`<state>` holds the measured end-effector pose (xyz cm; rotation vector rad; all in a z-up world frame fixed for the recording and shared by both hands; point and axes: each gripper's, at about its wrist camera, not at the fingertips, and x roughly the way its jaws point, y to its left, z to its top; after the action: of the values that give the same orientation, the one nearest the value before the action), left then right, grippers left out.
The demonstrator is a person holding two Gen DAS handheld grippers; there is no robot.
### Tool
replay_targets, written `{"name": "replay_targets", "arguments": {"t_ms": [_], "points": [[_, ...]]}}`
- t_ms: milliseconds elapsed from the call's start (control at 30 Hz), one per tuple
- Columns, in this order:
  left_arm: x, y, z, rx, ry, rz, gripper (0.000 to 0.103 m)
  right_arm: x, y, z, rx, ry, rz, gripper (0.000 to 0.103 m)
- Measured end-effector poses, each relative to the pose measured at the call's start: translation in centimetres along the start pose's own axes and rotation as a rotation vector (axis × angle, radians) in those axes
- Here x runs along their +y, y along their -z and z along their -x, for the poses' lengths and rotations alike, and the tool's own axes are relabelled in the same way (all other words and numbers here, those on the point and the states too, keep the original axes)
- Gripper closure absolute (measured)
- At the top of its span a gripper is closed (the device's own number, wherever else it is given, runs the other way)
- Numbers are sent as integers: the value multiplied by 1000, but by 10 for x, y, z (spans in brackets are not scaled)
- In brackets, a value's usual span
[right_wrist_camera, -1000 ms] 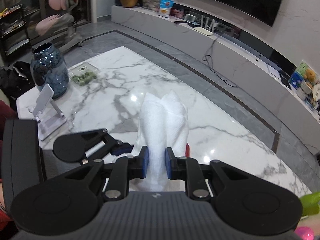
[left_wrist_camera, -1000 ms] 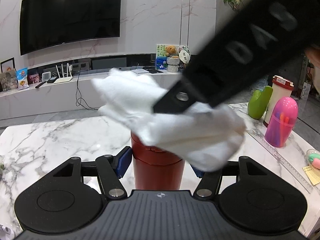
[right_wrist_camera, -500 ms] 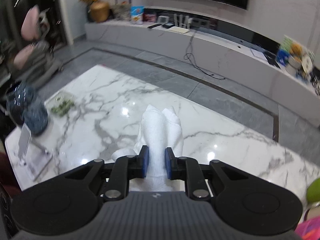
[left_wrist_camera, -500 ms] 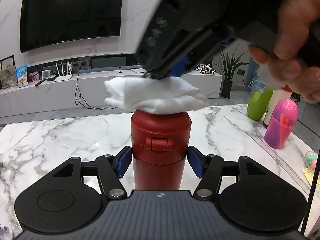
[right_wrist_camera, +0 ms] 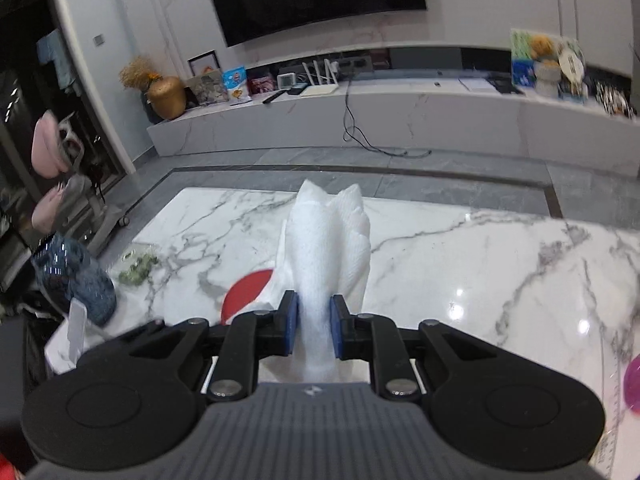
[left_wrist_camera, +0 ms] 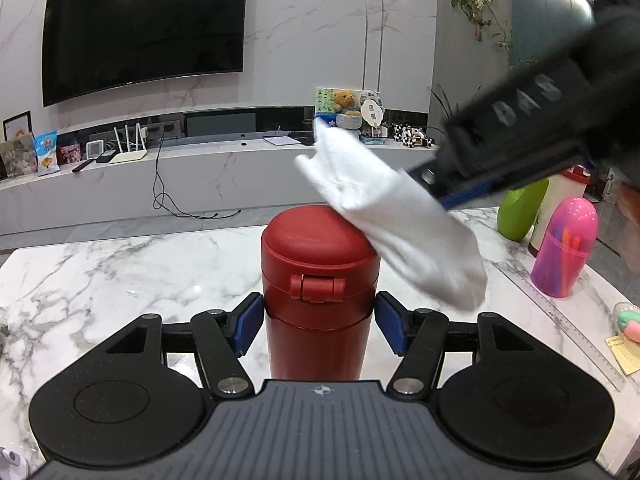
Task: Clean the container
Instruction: 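Wipe the towel down the bottle side with the right gripper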
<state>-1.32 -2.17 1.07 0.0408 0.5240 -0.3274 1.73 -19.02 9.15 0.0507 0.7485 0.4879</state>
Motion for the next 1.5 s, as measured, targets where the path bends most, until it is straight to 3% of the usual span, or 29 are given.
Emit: {"name": "replay_targets", "arguments": {"t_ms": [233,433,733,900,1133,1500], "points": [[-3,1,1,-2,-3,-23,44,41,7,4,-18,1,317,84],[-6,1,1,-2,-6,-48,44,61,-10,-7,61,-63,546,84],[-7,1,0,-1,-4,-55,44,81,-50,-52,204,-41,641,84],[-5,0,0,2,-2,-43,44,66,-65,-70,226,-5,512,84],[-1,-1,-1,7,6,-31,44,22,-70,-69,198,-16,198,85],[2,-3,-1,26,8,-32,44,-39,-8,-23,-24,-106,-181,84]]}}
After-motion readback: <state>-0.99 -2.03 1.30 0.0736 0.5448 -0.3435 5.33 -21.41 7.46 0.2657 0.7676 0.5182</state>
